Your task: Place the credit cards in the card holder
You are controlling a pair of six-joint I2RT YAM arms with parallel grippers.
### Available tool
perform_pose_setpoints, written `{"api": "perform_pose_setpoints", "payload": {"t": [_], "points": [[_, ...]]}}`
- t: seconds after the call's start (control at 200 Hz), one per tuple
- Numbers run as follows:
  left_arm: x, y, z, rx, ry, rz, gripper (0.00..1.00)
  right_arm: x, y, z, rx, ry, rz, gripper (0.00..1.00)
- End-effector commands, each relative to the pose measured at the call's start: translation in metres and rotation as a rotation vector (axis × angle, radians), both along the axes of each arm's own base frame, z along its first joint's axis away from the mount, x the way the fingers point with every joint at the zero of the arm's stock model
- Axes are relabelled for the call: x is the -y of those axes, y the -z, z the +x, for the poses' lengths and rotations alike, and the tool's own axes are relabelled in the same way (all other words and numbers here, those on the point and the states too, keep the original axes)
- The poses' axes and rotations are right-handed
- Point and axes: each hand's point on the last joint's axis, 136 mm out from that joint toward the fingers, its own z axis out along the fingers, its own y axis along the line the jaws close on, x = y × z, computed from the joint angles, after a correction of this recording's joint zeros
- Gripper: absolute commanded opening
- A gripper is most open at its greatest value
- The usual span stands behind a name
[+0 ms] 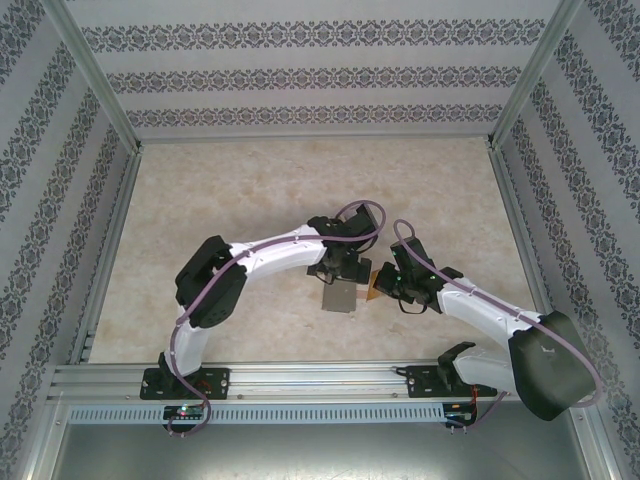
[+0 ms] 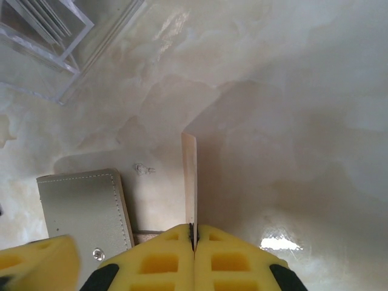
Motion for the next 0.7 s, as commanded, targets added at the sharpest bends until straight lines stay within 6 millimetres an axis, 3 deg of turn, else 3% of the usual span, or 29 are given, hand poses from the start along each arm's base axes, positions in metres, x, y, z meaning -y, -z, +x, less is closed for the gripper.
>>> {"api": "perform_pose_setpoints", "payload": {"t": [0.0,0.395,0.694], "points": [[-0.012,0.010,-0.009,-0.030,0.012,0.109,0.99,0.009,0.016,-0.011,-0.051,-0.004,-0.035,0.03],[-0.005,0.029,-0.007,-0.064,0.011,0.165,0.99,0.014,0.024,-0.015,-0.069,0.010,-0.044,0.03],[-0.022,0.038,-0.009,-0.066,-0.001,0.250,0.99,0.019,0.027,-0.016,-0.080,0.016,-0.069,0.03]]}}
